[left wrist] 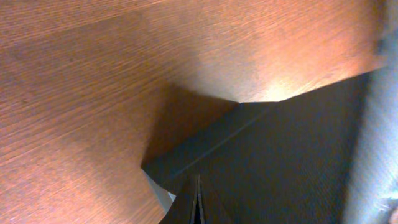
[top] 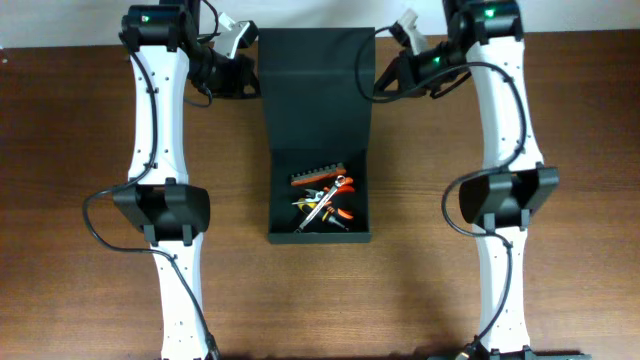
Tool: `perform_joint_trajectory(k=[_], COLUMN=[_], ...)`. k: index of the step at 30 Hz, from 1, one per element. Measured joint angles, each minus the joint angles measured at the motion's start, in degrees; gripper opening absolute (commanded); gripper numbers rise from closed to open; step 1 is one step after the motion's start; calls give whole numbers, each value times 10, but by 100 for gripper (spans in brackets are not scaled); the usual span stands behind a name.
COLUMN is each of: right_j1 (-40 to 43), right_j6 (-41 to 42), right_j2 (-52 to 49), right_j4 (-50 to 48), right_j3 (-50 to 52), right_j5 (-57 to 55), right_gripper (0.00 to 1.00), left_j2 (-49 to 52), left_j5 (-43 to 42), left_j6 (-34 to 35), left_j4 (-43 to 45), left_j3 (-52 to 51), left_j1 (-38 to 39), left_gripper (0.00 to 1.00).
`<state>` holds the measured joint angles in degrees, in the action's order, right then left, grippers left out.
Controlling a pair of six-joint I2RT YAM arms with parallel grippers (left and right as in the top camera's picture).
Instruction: Pack container
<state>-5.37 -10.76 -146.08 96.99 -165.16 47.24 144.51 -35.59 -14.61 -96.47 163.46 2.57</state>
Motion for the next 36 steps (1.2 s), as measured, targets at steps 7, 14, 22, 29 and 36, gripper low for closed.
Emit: perform_joint_trajectory(k=[7,14,22,29,36], right_j1=[-32,-75,-86,0,68], right_j6=[29,52,100,142,151], right_j2=[116,122,128,258,505], right_j4=[0,0,0,0,0], right_j3=[-1,0,0,75,310], right_j5=[-80,-85,-254,-384,-449], right_gripper=[16,17,22,25,24], left_j2=[-75,-130,-264,-323,-441], left_j5=[65,80,236,353,376], left_j6=[0,7,7,19,30], left_j4=[-1,-1,-2,-1,10], left_j3=[0,-8,-150,-270,-434], left_j1=[38,82,78,4,-50], left_gripper=[2,2,2,2,2])
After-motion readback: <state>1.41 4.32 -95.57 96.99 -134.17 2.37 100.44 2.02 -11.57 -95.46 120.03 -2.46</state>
